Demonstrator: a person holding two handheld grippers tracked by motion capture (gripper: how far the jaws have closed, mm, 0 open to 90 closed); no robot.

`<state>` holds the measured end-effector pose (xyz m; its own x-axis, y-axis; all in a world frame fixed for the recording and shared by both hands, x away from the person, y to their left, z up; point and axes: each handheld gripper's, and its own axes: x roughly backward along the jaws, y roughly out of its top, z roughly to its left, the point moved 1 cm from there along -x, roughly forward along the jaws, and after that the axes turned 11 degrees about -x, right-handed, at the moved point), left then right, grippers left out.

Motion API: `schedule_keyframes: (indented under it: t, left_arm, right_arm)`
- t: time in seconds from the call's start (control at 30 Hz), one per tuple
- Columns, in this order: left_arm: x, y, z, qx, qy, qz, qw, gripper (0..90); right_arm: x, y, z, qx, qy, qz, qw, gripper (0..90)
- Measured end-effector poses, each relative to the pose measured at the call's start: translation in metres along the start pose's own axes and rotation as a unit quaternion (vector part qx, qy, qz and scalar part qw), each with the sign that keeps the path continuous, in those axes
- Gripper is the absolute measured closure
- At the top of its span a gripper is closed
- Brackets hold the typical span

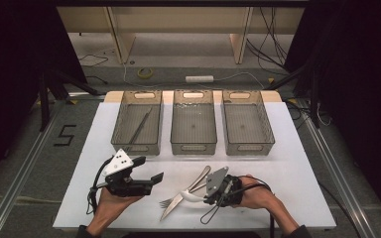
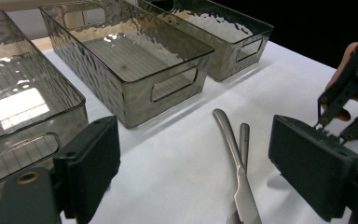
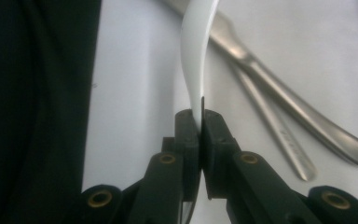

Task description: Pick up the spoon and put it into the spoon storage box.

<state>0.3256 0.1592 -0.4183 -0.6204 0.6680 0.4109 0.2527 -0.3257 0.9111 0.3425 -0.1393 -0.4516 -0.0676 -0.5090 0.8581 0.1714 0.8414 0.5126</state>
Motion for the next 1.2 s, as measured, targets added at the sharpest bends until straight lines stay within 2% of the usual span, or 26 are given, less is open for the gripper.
schedule_keyframes:
  t: [0.17, 0.33, 0.4, 0.5, 0.73, 0.93, 1.03, 1.2]
  left_arm:
    - [0.000, 0.000, 0.000, 0.001, 0.001, -0.001, 1.0000, 16.3]
    - [0.000, -0.001, 0.001, 0.003, 0.002, -0.003, 1.0000, 16.3]
    - [0.001, -0.001, 0.001, 0.004, 0.005, -0.005, 1.0000, 16.3]
    - [0.001, -0.001, 0.002, 0.007, 0.006, -0.009, 0.9999, 16.2]
    - [0.002, -0.001, 0.006, 0.015, 0.006, -0.011, 0.9998, 16.2]
    - [0.002, -0.002, 0.008, 0.019, 0.008, -0.013, 0.9997, 16.2]
    - [0.002, -0.002, 0.009, 0.020, 0.009, -0.015, 0.9997, 16.2]
    - [0.002, -0.002, 0.010, 0.020, 0.012, -0.016, 0.9996, 16.2]
  right_arm:
    - [0.010, -0.002, -0.011, -0.046, -0.028, -0.037, 0.9979, 86.5]
    - [0.017, -0.001, -0.019, -0.082, -0.059, -0.073, 0.9922, 86.6]
    - [0.019, -0.001, -0.023, -0.096, -0.071, -0.088, 0.9889, 86.5]
    - [0.023, -0.001, -0.030, -0.123, -0.078, -0.110, 0.9832, 86.6]
    - [0.032, 0.001, -0.046, -0.176, -0.091, -0.139, 0.9702, 86.5]
    - [0.044, 0.013, -0.063, -0.212, -0.103, -0.171, 0.9567, 86.5]
    - [0.049, 0.021, -0.071, -0.226, -0.111, -0.177, 0.9516, 86.5]
    - [0.051, 0.035, -0.085, -0.248, -0.120, -0.177, 0.9448, 86.5]
